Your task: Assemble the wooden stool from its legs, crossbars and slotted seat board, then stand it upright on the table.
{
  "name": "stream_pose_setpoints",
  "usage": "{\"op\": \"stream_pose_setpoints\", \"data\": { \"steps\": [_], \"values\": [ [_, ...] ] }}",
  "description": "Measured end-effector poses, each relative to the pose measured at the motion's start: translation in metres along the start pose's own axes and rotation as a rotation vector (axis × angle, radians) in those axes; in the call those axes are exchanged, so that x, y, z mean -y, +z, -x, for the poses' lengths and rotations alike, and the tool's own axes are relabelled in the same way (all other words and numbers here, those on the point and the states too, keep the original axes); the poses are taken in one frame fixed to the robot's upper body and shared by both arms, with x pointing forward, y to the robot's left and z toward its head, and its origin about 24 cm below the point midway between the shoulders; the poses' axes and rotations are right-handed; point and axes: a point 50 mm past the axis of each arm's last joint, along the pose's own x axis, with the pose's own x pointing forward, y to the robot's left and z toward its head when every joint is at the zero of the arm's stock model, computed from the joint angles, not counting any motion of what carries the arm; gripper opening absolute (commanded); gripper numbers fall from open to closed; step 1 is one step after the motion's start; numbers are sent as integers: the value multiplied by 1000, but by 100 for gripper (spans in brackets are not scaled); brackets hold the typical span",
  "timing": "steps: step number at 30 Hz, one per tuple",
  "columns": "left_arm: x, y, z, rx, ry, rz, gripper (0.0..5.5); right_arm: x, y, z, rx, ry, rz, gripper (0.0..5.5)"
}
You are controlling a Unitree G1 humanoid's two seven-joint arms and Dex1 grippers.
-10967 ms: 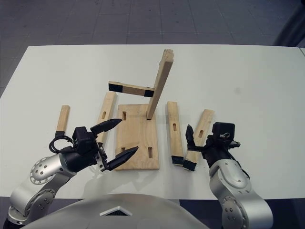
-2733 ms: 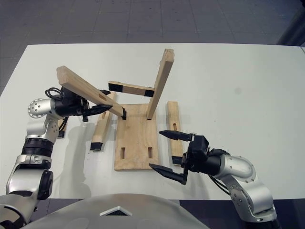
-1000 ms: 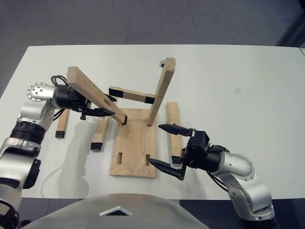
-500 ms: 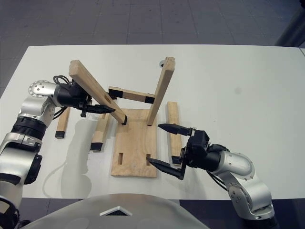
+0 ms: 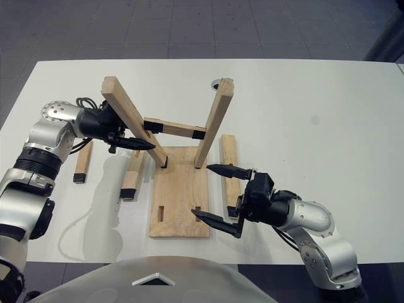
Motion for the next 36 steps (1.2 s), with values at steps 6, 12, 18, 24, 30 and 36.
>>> {"op": "stream_pose_setpoints", "data": {
  "steps": [6, 12, 18, 24, 30, 36],
  "values": [
    [1, -1, 0, 2, 2, -41, 205, 3, 4, -2, 28, -66, 13, 550],
    [2, -3, 0, 7, 3, -65, 205, -2, 25, -15, 102, -216, 43, 478],
    [3, -4, 1, 15, 6, -65, 205, -47, 38, -67, 241, -250, -100, 347],
    [4, -4, 1, 17, 6, -64, 205, -55, 42, -95, 250, -442, -26, 266],
    [4, -5, 1, 22, 7, -62, 205, -40, 43, -91, 177, -703, 72, 266],
    [4, -5, 1, 23, 8, -64, 205, -5, 50, -135, 130, -847, 101, 266]
  ]
}}
